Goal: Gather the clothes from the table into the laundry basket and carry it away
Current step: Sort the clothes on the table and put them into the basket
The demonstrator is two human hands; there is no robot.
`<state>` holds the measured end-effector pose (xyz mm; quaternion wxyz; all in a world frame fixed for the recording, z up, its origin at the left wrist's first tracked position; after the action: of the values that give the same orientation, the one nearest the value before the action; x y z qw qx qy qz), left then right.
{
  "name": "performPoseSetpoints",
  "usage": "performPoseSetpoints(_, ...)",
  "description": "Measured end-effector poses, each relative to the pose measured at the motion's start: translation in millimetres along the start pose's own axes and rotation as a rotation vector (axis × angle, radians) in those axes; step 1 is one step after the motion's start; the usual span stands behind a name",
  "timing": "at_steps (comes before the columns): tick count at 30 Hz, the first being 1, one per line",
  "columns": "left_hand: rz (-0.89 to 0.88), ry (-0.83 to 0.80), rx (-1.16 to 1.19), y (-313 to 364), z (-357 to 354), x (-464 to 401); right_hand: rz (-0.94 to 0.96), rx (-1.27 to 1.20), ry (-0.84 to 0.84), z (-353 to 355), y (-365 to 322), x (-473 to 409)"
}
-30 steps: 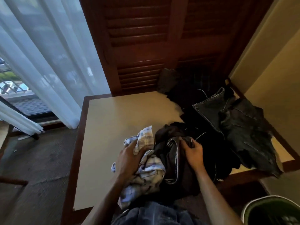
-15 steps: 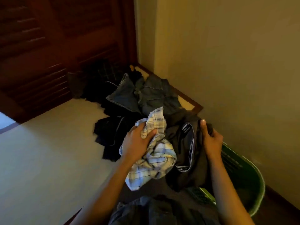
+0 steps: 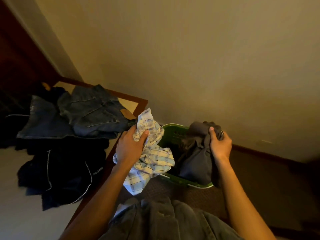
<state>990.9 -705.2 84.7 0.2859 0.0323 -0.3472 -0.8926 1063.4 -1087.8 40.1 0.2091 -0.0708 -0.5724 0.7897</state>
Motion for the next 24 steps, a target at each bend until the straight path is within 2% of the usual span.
performPoseSetpoints(5,0.026,-0.120,-0.009,14,-39,-28,-0.067,-0.043,-0.004,-6,32,3)
performPoseSetpoints(9,0.121,-0.254,-0.014,9,-83,-44,-0.228,-0.196,0.057,-2,69,18)
performPoseSetpoints(17,0.257,-0.334,0.075,14,-132,-49,-0.315,-0.261,0.070,8,100,24)
performPoseSetpoints(20,0.317,-0.358,0.247,29,-139,-54,-0.299,-0.257,0.082,9,98,18)
performPoseSetpoints(24,0.450,-0.567,0.552,41,-158,-44,-0.283,-0.248,0.064,3,92,20)
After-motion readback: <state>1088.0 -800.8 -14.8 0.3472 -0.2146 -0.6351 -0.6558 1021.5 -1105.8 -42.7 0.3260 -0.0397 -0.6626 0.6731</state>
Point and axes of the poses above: each hand's wrist, its own x-axis away from the middle knuckle, its own z-axis out of the back of the hand, y = z × x, the point moved 10 cm from there along -x, towards the middle knuckle, and after that the axes turned 7 degrees about z, right-handed, at the moved point
